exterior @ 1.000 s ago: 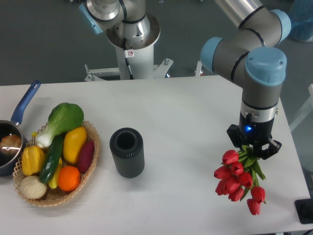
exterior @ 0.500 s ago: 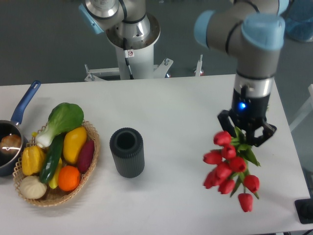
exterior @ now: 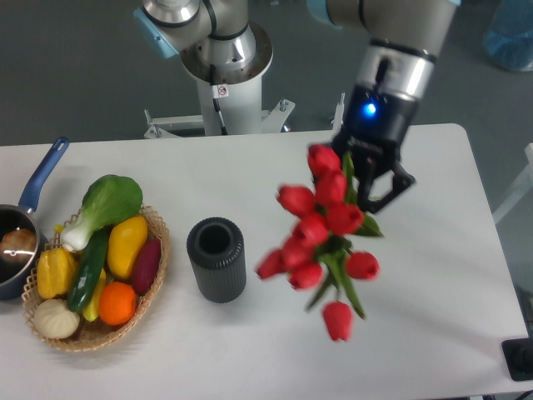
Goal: Insert the flowers into the vase
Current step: 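Lift the red tulips and carry them over the dark grey vase, then lower the tulip stems down into the vase opening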
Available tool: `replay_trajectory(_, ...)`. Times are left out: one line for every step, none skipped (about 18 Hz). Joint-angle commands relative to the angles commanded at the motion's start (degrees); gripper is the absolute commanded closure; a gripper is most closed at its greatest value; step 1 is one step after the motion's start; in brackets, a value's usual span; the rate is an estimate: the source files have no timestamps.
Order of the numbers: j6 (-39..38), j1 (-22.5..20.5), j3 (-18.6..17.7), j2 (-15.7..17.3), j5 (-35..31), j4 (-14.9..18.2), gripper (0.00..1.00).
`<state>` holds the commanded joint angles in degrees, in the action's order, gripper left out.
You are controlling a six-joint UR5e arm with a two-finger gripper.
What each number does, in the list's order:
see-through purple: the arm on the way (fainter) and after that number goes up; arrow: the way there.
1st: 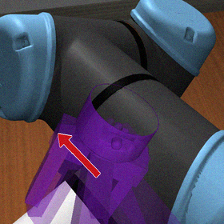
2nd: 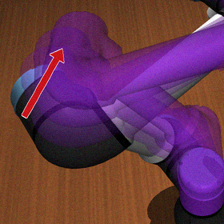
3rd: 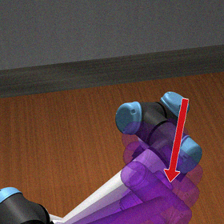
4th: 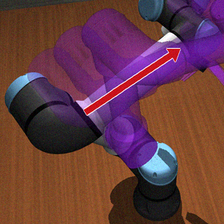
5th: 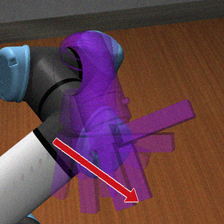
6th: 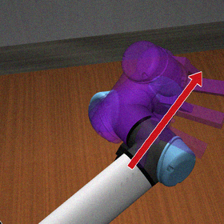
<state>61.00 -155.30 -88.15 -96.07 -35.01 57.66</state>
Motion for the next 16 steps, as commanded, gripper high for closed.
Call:
replay_trajectory(-0.09, -0.35, -0.97, 0.71, 3.60, 0.00, 1.00)
replay_trajectory(-0.09, -0.79, -2.02, 1.32, 7.20, 0.00, 0.99)
replay_trajectory(-0.09, -1.05, -3.07, 1.85, 10.28, 0.00, 0.99)
replay_trajectory(0.00, -1.14, -4.22, 2.29, 12.40, 0.00, 0.99)
replay_trajectory(0.00, -1.14, -5.18, 2.56, 13.73, 0.00, 0.99)
replay_trajectory(0.26, -1.23, -6.33, 2.65, 14.96, -0.09, 0.99)
replay_trajectory(0.35, -1.23, -7.03, 2.56, 16.97, -0.09, 0.99)
replay_trajectory(0.53, -1.32, -8.00, 2.38, 19.00, -0.09, 0.99)
replay_trajectory(0.96, -1.41, -8.79, 2.21, 20.76, -0.17, 0.99)
replay_trajectory(1.58, -1.49, -9.84, 1.86, 22.86, -0.44, 0.99)
replay_trajectory(2.45, -1.84, -10.90, 1.77, 25.41, -0.53, 0.99)
replay_trajectory(4.38, -2.19, -12.04, 1.68, 28.04, -0.61, 0.99)
replay_trajectory(6.31, -2.55, -13.01, 1.24, 30.59, -0.70, 0.99)
replay_trajectory(7.55, -2.81, -14.23, -0.15, 32.79, -0.79, 0.99)
replay_trajectory(8.25, -2.38, -14.68, -1.30, 33.95, -1.05, 0.99)
replay_trajectory(9.57, -2.03, -15.64, -1.92, 34.22, -1.14, 0.99)
